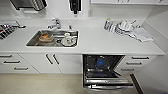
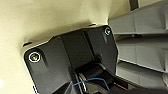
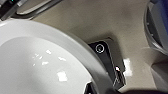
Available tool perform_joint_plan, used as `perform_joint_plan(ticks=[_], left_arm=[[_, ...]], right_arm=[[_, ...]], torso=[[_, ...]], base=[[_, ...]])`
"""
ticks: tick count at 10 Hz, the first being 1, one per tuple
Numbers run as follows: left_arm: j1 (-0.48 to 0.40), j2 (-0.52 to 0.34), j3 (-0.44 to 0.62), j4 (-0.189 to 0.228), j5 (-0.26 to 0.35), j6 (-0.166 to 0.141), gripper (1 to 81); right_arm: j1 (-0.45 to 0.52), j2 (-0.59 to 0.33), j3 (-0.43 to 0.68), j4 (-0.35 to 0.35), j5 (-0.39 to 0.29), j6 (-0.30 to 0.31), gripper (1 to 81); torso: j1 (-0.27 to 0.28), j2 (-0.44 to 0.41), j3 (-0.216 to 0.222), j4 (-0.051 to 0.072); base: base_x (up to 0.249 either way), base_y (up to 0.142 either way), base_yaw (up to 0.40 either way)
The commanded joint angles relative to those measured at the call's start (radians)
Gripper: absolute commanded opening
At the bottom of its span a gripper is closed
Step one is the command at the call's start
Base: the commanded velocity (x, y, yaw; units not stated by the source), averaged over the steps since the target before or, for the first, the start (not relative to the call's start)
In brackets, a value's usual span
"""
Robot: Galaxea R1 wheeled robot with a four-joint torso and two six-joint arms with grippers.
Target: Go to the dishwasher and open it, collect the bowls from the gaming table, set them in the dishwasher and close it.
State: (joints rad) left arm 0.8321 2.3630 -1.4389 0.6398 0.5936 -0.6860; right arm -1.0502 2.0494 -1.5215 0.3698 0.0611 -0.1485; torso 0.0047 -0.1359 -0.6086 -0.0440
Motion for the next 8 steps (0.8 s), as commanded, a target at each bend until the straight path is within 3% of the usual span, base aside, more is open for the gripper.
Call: perform_joint_plan(ticks=[1,3,6,8], left_arm=[[0.253,-0.048,-0.12,0.153,-0.271,0.003,81.1],[0.363,-0.037,-0.256,0.15,-0.455,0.003,81.1],[0.518,-0.016,-0.334,0.152,-0.582,0.003,81.1],[0.607,0.036,-0.443,0.156,-0.686,0.005,81.1]], right_arm=[[0.227,-0.087,0.118,0.104,-0.19,0.007,1.0],[0.328,-0.067,0.129,0.159,-0.26,0.007,1.0],[0.465,-0.03,0.12,0.216,-0.271,0.009,1.0],[0.569,0.033,0.088,0.247,-0.299,0.047,1.0]], torso=[[0.0,0.0,0.0,0.0],[0.0,0.0,0.0,0.0],[0.0,0.0,0.0,0.0],[0.0,0.0,0.0,0.0]], base=[[0.0,0.0,0.0],[0.0,0.0,0.0],[0.0,0.0,0.0],[0.0,0.0,0.0]])
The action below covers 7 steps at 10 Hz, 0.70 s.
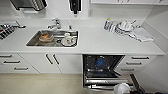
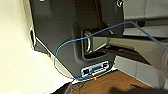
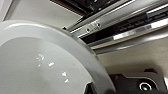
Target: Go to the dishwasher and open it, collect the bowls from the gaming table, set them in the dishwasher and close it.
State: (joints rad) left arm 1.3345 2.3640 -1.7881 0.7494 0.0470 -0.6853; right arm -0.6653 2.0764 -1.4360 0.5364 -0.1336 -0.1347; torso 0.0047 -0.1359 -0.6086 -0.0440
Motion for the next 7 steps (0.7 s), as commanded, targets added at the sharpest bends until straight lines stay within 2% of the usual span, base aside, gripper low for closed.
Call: perform_joint_plan(ticks=[1,4,5,7], left_arm=[[0.14,0.084,-0.166,0.048,-0.171,0.006,81.1],[0.232,0.239,-0.338,0.07,-0.185,0.013,81.1],[0.263,0.297,-0.4,0.074,-0.215,0.015,81.1],[0.311,0.403,-0.517,0.093,-0.225,0.017,81.1]], right_arm=[[0.228,0.059,-0.044,0.08,-0.139,0.061,1.0],[0.321,0.208,-0.191,0.082,-0.187,0.122,1.0],[0.332,0.27,-0.25,0.08,-0.193,0.132,1.0],[0.35,0.422,-0.415,0.082,-0.195,0.139,1.0]], torso=[[0.0,0.0,0.0,0.0],[0.0,0.0,0.0,0.0],[0.0,0.0,0.0,0.0],[0.0,0.0,0.0,0.0]], base=[[0.0,0.0,0.0],[0.0,0.0,0.0],[0.0,0.0,0.0],[0.0,0.0,0.0]])
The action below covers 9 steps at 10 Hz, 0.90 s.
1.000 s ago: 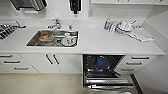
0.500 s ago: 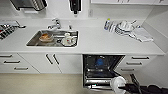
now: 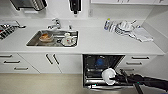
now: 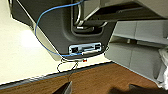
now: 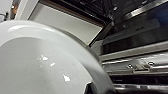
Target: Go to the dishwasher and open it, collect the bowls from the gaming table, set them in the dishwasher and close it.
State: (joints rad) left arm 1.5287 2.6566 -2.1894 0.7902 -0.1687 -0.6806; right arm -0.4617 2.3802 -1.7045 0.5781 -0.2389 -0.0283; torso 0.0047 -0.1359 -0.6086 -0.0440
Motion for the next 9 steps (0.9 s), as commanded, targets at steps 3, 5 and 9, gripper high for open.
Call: perform_joint_plan(ticks=[3,5,9], left_arm=[[0.166,0.229,-0.24,0.084,-0.011,0.012,81.1],[0.189,0.251,-0.26,0.09,-0.011,0.012,81.1],[0.195,0.261,-0.26,0.089,-0.011,0.012,81.1]], right_arm=[[0.185,0.293,-0.365,0.042,-0.092,0.033,1.0],[0.238,0.377,-0.481,0.043,-0.091,0.033,1.0],[0.307,0.392,-0.536,0.048,-0.092,0.041,1.0]], torso=[[0.0,0.0,0.0,0.0],[0.0,0.0,0.0,0.0],[0.0,0.0,0.0,0.0]], base=[[0.0,0.0,0.0],[0.0,0.0,0.0],[0.0,0.0,0.0]])
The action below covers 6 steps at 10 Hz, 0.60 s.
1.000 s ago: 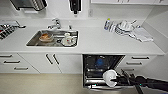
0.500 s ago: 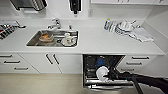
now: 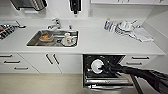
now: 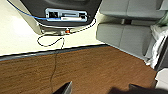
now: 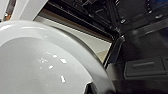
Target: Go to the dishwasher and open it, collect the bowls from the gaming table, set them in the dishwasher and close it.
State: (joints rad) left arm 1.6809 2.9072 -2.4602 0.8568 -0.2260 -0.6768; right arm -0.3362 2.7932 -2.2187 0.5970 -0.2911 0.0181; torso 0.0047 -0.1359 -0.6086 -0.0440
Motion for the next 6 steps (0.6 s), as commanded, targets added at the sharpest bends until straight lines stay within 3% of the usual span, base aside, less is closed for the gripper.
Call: perform_joint_plan(ticks=[1,4,6], left_arm=[[0.044,0.014,0.01,0.022,0.046,0.008,81.1],[0.024,0.02,-0.019,-0.002,0.048,-0.004,81.1],[0.004,0.047,-0.087,-0.11,0.048,-0.006,81.1]], right_arm=[[0.185,-0.037,-0.019,0.035,-0.066,-0.004,81.1],[0.177,-0.168,0.108,0.05,-0.125,0.013,81.1],[0.13,-0.354,0.267,0.047,-0.125,0.072,81.1]], torso=[[0.0,0.0,0.0,0.0],[0.0,0.0,0.0,0.0],[0.0,0.0,0.0,0.0]], base=[[0.0,0.0,0.0],[0.0,0.0,0.0],[0.0,0.0,0.0]])
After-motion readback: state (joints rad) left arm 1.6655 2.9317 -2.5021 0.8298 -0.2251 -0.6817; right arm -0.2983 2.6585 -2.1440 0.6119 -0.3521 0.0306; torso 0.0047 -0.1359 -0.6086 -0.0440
